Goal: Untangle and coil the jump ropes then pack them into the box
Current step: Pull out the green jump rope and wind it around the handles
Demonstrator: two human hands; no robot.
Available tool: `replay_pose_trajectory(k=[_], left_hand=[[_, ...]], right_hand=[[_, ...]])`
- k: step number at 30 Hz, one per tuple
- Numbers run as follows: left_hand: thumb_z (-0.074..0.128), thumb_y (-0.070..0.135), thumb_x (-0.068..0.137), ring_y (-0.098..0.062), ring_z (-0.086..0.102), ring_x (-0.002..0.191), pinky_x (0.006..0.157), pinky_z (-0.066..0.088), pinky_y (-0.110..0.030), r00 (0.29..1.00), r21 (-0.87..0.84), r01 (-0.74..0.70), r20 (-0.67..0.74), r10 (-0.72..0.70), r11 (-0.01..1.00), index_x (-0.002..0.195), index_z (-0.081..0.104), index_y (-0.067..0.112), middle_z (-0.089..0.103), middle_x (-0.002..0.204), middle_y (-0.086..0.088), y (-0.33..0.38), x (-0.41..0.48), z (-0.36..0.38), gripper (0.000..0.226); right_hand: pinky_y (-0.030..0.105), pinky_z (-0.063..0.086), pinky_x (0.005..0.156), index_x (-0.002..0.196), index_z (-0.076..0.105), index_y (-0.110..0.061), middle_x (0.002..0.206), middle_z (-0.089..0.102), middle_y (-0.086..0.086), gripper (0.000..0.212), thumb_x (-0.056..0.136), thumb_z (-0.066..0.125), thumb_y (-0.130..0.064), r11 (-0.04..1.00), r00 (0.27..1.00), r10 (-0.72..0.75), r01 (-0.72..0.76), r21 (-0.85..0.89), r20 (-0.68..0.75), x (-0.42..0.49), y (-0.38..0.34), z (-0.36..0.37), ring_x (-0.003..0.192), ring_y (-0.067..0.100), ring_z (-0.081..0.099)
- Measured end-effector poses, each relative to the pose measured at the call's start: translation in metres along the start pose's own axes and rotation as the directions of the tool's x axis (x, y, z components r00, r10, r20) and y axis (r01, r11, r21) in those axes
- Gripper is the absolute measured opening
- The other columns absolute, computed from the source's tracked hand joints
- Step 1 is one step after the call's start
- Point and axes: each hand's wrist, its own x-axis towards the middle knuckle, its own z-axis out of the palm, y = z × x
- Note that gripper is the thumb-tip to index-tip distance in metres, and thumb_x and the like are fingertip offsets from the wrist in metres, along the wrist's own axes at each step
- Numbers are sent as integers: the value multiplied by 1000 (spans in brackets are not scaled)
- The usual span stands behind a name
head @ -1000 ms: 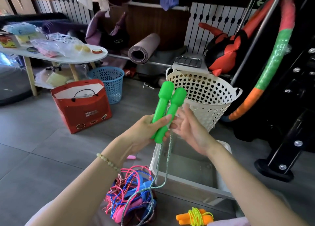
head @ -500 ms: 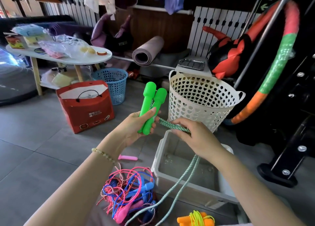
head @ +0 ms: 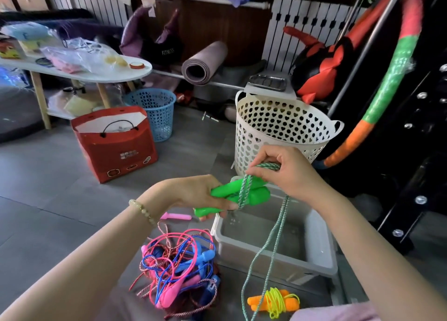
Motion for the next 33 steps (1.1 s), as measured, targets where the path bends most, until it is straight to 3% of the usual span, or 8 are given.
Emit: replay_pose_trajectory(k=[2, 8, 13, 17, 19, 24, 29, 33], left_hand=[[64, 28, 90, -11, 48, 41, 47, 42, -18, 999, 89, -34, 23, 32, 995, 60, 59, 20, 56, 45, 8, 2, 2, 5, 31], [66, 47, 83, -18, 45, 44, 48, 38, -21, 984, 319, -73, -128, 120, 945, 49, 51, 25, 49, 40, 8, 0, 6, 18, 44], [66, 49, 82, 0, 45, 43, 47, 29, -10, 958, 504, -122, -167, 235, 855, 65, 58, 12, 47, 48, 6, 4, -3, 24, 41], [69, 35, 85, 1, 48, 44, 50, 33, -7, 942, 318, -238, -153, 298, 918, 62, 55, 19, 54, 51, 6, 7, -13, 26, 31], [68, 34, 85, -1, 48, 44, 50, 36, -11, 937, 240, -257, -177, 303, 936, 65, 57, 15, 57, 55, 2, 5, -16, 22, 30], [60, 43, 82, -14, 49, 40, 41, 41, -22, 946, -10, -226, -243, 216, 974, 64, 55, 13, 59, 49, 4, 5, -19, 15, 36], [49, 47, 78, -11, 45, 34, 33, 36, -18, 953, -241, -214, -267, 147, 947, 63, 57, 17, 55, 47, 2, 6, -23, 10, 35], [42, 49, 80, -9, 41, 32, 33, 32, -15, 955, -355, -202, -279, 103, 913, 67, 55, 14, 53, 48, 4, 8, -24, 9, 39]], right_hand=[[20, 47, 66, 70, 66, -23, 66, 66, -9, 14, 73, 80, -20, 1000, 998, -1, 0, 14, 70, 3, -5, 7, 64, 2, 61], [28, 49, 66, 70, 66, -18, 73, 70, 0, 13, 75, 76, -11, 962, 954, 127, -186, 201, 272, 8, -1, 14, 69, 16, 62], [19, 26, 45, 77, 74, -26, 47, 43, -4, 14, 83, 63, -32, 840, 792, 220, -451, 303, 570, -2, 1, 10, 45, 8, 32], [27, 40, 76, 93, 75, -27, 86, 59, 17, 47, 84, 47, -64, 798, 803, 195, -464, 385, 563, -6, -4, 11, 81, 26, 52], [26, 45, 88, 101, 74, -25, 101, 66, 7, 64, 82, 36, -73, 753, 830, 204, -472, 458, 519, -9, -7, 6, 96, 16, 60], [31, 50, 81, 118, 63, -20, 117, 65, 5, 80, 67, 53, -80, 681, 861, 58, -404, 610, 506, -20, -15, 3, 100, 18, 61], [22, 31, 56, 126, 50, -24, 94, 47, 8, 78, 64, 70, -68, 680, 926, 38, -300, 669, 377, -27, -14, 18, 65, 10, 38], [9, 42, 65, 106, 54, -22, 81, 65, -20, 52, 69, 66, -56, 864, 967, 66, -178, 470, 246, -26, -23, 27, 71, -7, 59]])
